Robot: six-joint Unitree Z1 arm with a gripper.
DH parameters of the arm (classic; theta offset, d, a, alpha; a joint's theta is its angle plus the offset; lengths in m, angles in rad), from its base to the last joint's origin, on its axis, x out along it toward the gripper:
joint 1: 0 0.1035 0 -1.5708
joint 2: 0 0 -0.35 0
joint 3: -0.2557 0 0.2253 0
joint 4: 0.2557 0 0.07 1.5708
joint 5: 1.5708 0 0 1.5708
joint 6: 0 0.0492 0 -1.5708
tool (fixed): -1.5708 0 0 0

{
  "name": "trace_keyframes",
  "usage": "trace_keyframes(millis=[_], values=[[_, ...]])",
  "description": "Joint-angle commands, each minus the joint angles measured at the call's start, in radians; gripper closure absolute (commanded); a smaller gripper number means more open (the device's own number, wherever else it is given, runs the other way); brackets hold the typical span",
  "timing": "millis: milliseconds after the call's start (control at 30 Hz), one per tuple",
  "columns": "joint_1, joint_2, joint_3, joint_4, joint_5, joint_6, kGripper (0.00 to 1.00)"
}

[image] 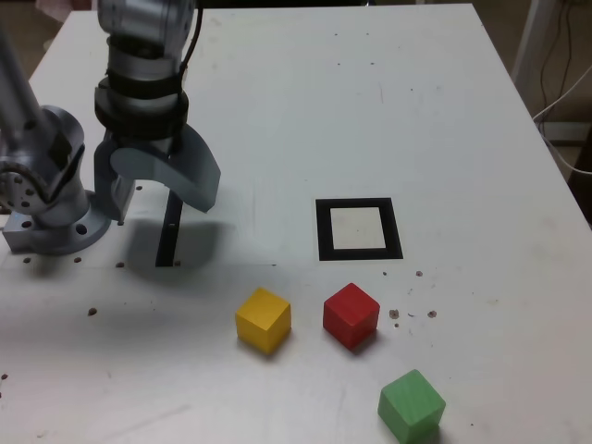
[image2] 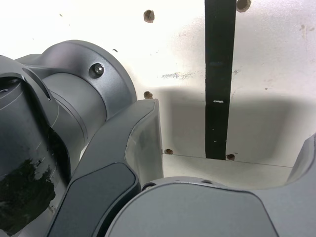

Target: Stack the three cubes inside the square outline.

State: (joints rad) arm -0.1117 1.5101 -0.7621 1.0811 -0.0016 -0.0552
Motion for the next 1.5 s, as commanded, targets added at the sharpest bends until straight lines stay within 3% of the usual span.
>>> trace_keyframes(millis=[0,700,1467], values=[[0.001,0.002,0.002,-0.001,0.0,0.001,0.01],[-0.003,0.03,-0.027,0.005,-0.008,0.001,0.01],[-0.222,0.202,-0.366,0.125,-0.044,-0.041,0.01]])
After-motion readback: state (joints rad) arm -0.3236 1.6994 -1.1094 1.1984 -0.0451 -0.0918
